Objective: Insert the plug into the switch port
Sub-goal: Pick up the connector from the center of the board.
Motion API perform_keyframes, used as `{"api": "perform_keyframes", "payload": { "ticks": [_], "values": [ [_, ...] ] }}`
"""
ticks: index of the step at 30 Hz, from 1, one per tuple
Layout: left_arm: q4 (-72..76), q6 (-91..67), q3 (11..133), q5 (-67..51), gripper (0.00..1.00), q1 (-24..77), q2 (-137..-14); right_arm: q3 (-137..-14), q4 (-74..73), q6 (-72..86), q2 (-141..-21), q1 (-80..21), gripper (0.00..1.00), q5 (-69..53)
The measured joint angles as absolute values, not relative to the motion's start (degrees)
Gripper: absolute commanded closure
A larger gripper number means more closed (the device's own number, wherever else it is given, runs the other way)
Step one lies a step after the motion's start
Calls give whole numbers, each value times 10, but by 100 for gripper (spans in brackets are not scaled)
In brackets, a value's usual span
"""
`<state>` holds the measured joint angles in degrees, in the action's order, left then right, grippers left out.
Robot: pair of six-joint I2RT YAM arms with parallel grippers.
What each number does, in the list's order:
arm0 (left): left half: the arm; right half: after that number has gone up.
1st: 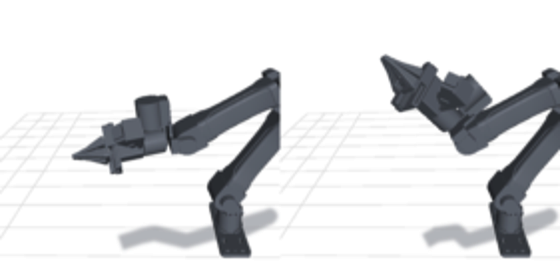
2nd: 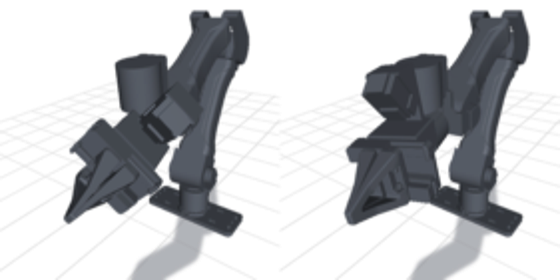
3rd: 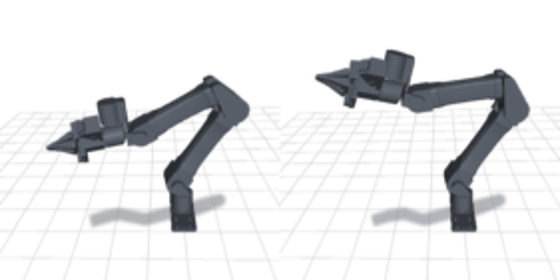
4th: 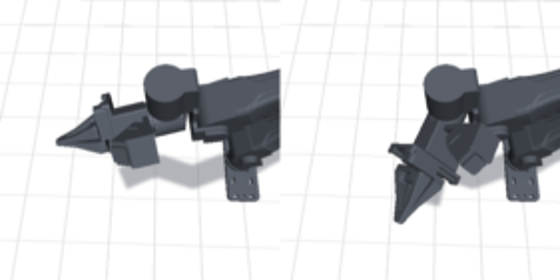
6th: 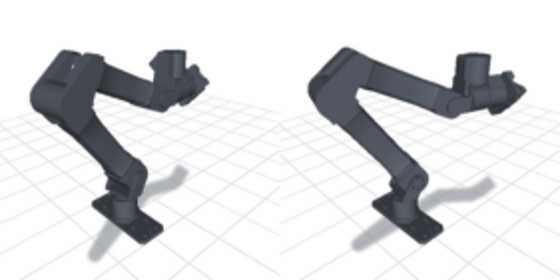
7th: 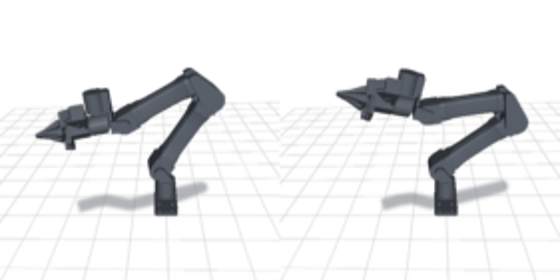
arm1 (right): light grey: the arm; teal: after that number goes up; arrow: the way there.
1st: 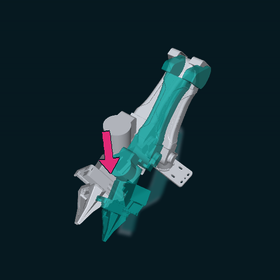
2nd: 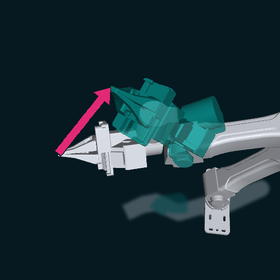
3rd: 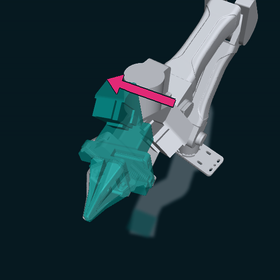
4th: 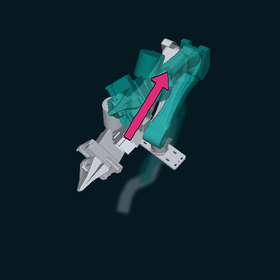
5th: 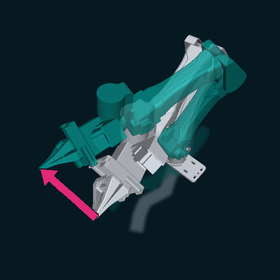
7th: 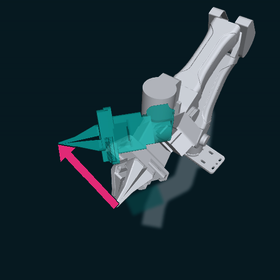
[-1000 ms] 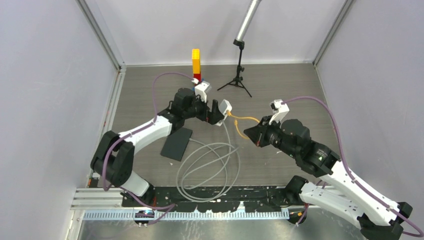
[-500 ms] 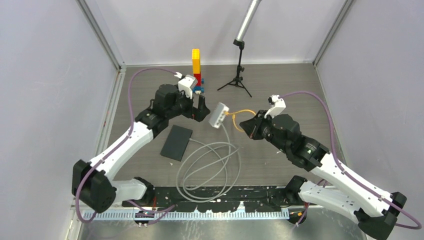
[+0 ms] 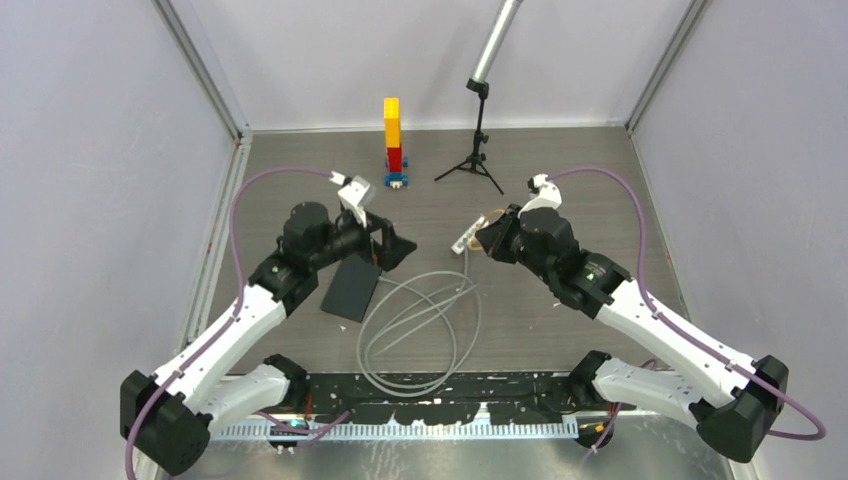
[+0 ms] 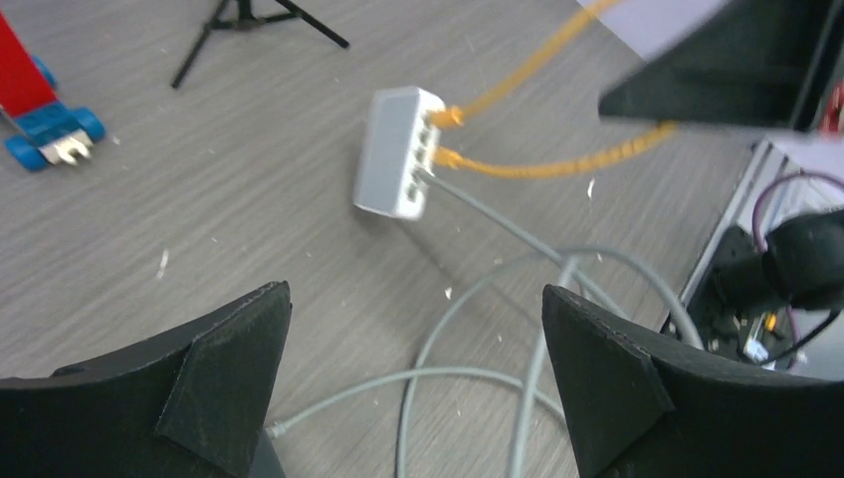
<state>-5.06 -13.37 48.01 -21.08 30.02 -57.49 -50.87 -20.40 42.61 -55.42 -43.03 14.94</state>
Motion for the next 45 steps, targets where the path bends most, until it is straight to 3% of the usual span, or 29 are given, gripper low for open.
{"api": "perform_keyframes", "payload": {
  "ticks": [5, 13, 17, 22, 25, 30, 45],
  "values": [
    [40, -122, 368, -248, 0, 300, -532, -510, -185, 474, -560, -402, 99, 130],
    [198, -98, 357, -324, 1, 300, -565, -510, -167, 529, -560, -391, 100, 95],
    [293, -92, 322, -346, 5, 303, -595, -510, -167, 548, -559, -388, 100, 87],
    [345, -62, 306, -381, 10, 321, -635, -510, -163, 567, -554, -383, 99, 77],
    [366, -41, 306, -396, 8, 337, -651, -510, -163, 577, -546, -382, 99, 73],
    [384, 12, 306, -388, 2, 373, -680, -510, -163, 595, -525, -379, 99, 67],
    [432, 123, 324, -251, 3, 441, -762, -508, -163, 633, -511, -377, 100, 32]
  ]
}}
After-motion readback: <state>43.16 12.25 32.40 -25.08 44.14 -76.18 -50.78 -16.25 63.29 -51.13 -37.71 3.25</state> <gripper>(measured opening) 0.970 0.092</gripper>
